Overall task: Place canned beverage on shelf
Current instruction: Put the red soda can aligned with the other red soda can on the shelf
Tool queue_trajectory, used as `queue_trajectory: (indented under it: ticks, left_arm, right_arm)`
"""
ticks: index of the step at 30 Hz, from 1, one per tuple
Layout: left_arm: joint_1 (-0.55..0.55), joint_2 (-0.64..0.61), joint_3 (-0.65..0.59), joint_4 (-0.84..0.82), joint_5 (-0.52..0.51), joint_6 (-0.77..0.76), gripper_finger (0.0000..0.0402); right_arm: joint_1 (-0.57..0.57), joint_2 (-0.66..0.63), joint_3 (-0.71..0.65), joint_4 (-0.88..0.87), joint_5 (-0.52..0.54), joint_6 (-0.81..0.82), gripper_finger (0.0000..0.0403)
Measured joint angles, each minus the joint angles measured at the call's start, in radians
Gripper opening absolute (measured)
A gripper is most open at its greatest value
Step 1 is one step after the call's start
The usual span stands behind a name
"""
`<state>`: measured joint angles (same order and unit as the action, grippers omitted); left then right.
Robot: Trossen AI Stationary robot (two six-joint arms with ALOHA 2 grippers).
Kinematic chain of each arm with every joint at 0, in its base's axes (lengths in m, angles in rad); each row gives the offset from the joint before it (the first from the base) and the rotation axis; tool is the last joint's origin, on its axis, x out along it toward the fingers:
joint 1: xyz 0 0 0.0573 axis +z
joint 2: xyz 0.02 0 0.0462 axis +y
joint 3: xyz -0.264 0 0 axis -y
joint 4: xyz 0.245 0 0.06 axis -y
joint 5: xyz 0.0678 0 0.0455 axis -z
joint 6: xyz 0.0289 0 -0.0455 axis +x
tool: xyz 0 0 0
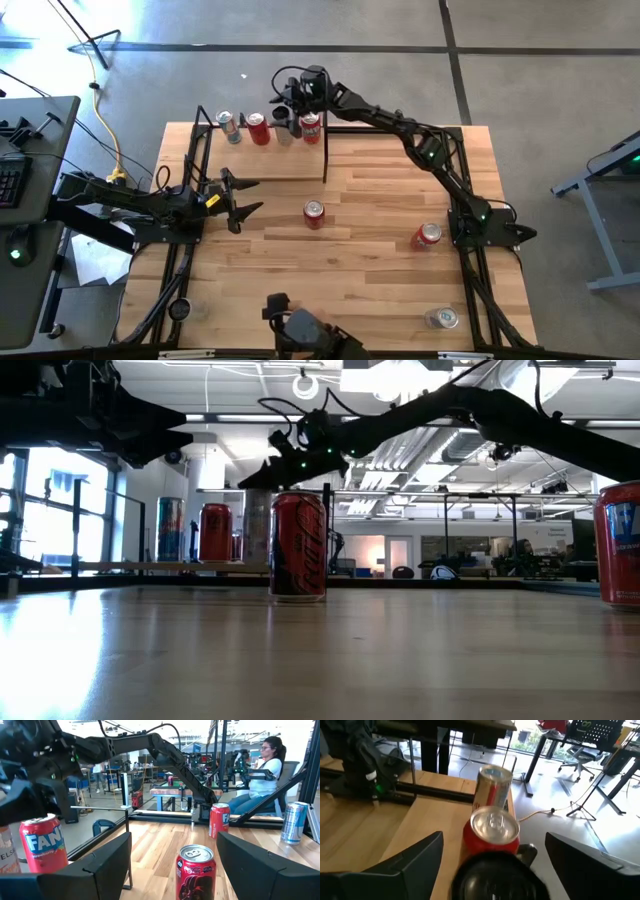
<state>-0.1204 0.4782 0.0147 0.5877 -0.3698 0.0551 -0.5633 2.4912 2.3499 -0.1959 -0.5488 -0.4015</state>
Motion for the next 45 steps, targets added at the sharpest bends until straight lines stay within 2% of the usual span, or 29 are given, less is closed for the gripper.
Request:
queue_trajectory:
  ticks: [9, 14, 17, 20, 23, 28, 30, 34, 37, 41, 45]
  left_arm:
    - [0.000, 0.000, 0.000, 0.000, -0.009, 0.000, 0.0279]
    - [0.000, 0.001, 0.000, -0.004, -0.038, 0.001, 0.0279]
    - [0.000, 0.001, 0.000, -0.013, -0.040, 0.000, 0.0279]
    - [0.000, 0.001, 0.000, -0.014, -0.040, -0.001, 0.0279]
    - [0.000, 0.001, 0.000, -0.016, -0.040, 0.000, 0.0279]
    - [0.000, 0.001, 0.000, -0.016, -0.042, 0.012, 0.0279]
    - [0.000, 0.001, 0.000, -0.017, -0.042, 0.018, 0.0279]
    - [0.000, 0.001, 0.000, -0.022, -0.042, 0.018, 0.0279]
    - [0.000, 0.001, 0.000, -0.028, -0.042, 0.017, 0.0279]
    - [0.000, 0.001, 0.000, -0.039, -0.042, 0.010, 0.0279]
    - [0.000, 0.001, 0.000, -0.041, -0.042, 0.009, 0.0279]
  right_arm:
    - [0.019, -0.100, 0.000, -0.086, 0.048, -0.023, 0.0337]
    - [0.045, -0.187, -0.001, -0.246, 0.129, -0.029, 0.0333]
    - [0.078, -0.247, -0.001, -0.404, 0.185, -0.071, 0.0312]
    - [0.135, -0.296, -0.001, -0.536, 0.275, -0.131, 0.0266]
    - [0.204, -0.327, -0.002, -0.628, 0.363, -0.172, 0.0192]
    - [0.292, -0.338, -0.002, -0.695, 0.370, -0.209, 0.0032]
    - [0.314, -0.338, -0.011, -0.712, 0.360, -0.203, 0.0013]
    - [0.354, -0.342, -0.094, -0.659, 0.376, -0.175, 0.0011]
    - [0.379, -0.358, -0.215, -0.543, 0.383, -0.142, 0.0003]
    - [0.428, -0.442, -0.484, -0.285, 0.378, -0.069, 0.0001]
    - [0.505, -0.598, -0.773, -0.069, 0.490, -0.006, 0.0000]
